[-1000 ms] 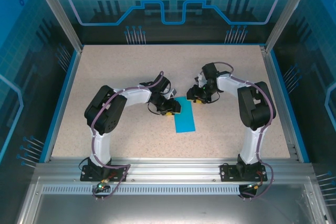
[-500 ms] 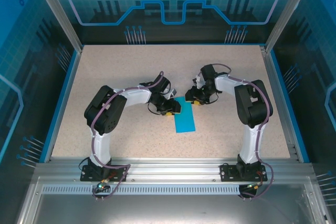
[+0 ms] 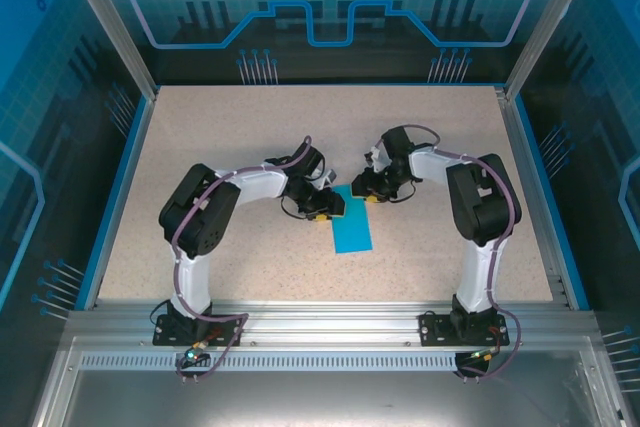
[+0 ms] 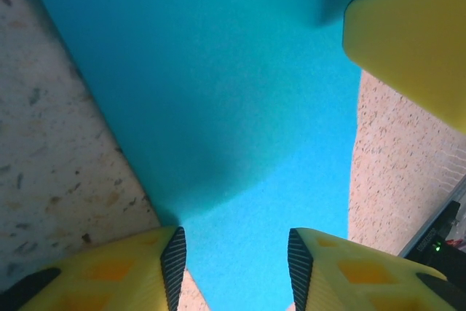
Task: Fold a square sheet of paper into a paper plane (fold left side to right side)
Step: Fold the triangle a second time at the center of the table.
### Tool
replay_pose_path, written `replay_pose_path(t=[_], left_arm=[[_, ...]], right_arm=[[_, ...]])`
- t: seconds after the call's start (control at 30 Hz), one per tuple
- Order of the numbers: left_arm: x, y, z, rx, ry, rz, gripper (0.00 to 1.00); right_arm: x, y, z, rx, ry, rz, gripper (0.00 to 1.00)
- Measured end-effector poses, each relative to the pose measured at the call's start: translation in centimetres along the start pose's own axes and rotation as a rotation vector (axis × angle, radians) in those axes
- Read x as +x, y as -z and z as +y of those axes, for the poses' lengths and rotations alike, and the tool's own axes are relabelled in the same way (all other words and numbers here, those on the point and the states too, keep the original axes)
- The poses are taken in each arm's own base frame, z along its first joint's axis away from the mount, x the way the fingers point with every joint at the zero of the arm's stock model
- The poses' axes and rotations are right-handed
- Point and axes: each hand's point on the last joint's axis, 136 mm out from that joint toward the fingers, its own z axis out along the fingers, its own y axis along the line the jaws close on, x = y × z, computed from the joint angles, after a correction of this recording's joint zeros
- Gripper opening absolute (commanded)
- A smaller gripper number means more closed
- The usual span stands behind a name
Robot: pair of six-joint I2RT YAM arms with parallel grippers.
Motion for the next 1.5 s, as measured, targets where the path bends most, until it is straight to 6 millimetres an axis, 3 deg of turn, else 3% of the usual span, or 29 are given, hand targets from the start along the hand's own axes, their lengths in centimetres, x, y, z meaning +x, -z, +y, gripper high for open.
replay_pose_path(t=[0.17, 0.37, 0.47, 0.63, 0.77, 1.0, 1.27, 1.5], left_arm=[[0.7, 1.7, -0.8, 0.006, -0.051, -0.039, 0.55], [1.8, 4.9, -3.6, 0.033, -0.205, -0.154, 0.58], [3.3, 5.4, -5.0, 0.020, -0.300, -0.190, 0.59], [6.1, 4.6, -6.7, -0.039, -0.457, -0.210, 0.62], [7.2, 3.8, -7.2, -0.096, -0.534, -0.219, 0.63], [6.9, 2.2, -7.6, -0.191, -0.608, -0.225, 0.66], [7.2, 0.1, -9.4, -0.230, -0.680, -0.205, 0.70], [7.3, -0.9, -9.8, -0.277, -0.701, -0.190, 0.73]], right_arm=[[0.9, 0.0, 0.1, -0.021, -0.001, 0.009, 0.39], [1.7, 0.4, 0.8, -0.061, 0.008, 0.009, 0.38], [2.0, 0.7, 1.2, -0.083, 0.001, 0.009, 0.36], [2.3, 1.4, 2.0, -0.106, -0.020, 0.007, 0.33], [2.6, 1.6, 2.2, -0.102, -0.038, 0.016, 0.27], [2.5, 2.0, 2.5, -0.090, -0.058, 0.029, 0.17], [2.3, 2.5, 3.0, -0.087, -0.080, 0.037, 0.16], [2.6, 2.2, 2.7, -0.079, -0.103, 0.056, 0.16]])
